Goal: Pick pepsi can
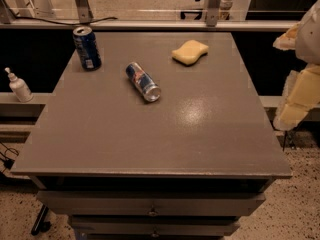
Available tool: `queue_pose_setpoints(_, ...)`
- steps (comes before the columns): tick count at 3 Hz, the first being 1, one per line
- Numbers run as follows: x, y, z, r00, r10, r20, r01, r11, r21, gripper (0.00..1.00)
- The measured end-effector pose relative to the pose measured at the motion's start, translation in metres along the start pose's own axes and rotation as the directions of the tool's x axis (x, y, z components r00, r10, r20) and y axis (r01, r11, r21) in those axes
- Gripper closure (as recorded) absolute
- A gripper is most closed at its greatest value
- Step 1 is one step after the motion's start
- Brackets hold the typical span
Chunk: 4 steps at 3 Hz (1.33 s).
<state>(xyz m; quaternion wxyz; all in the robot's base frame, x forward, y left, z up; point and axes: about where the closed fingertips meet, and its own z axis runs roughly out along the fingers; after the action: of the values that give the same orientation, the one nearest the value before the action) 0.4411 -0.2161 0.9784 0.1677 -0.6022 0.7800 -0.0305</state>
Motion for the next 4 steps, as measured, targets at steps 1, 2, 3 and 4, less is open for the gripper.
queue_pose_setpoints(1,-0.011,-0.017,0.012,0.995,0.035,0.098,-0.033,0.9992,-0.022,0.0)
queue_pose_setpoints(2,-0.052,-0.046,0.028,0.961,0.06,0.271,-0.049,0.9976,-0.049,0.0)
queue_pose_setpoints(3,-0.1,-0.066,0.031,0.915,0.047,0.4,-0.03,0.9984,-0.047,0.0)
queue_pose_setpoints(4,-0.159,-0.073,0.025,0.863,0.02,0.504,0.001,0.9991,-0.041,0.0)
